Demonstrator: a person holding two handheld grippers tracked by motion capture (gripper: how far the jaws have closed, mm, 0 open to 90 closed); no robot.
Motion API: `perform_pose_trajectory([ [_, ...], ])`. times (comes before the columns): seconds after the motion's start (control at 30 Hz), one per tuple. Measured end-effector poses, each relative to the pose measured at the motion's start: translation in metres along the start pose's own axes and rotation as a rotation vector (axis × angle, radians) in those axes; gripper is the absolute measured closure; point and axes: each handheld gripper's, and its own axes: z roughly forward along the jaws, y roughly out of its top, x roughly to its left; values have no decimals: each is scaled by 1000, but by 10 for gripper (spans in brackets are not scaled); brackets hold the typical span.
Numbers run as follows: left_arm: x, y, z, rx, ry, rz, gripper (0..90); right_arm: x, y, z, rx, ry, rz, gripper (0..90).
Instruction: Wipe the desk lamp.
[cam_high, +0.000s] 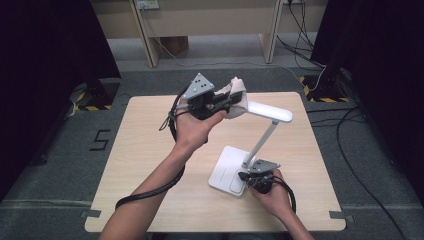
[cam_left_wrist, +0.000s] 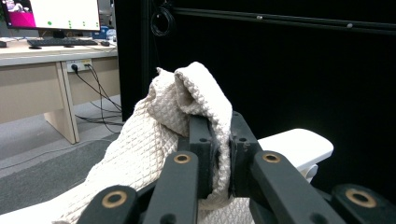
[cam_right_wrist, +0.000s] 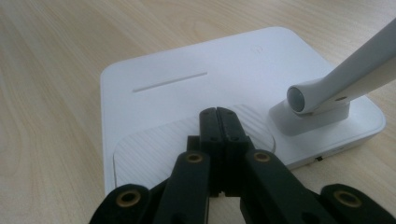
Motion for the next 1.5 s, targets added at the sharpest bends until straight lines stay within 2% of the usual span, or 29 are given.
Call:
perform_pose_trajectory([
  [1.5, -18, 0, 16, 10, -38, 18, 831, 0, 0, 0, -2, -1, -6, 900],
])
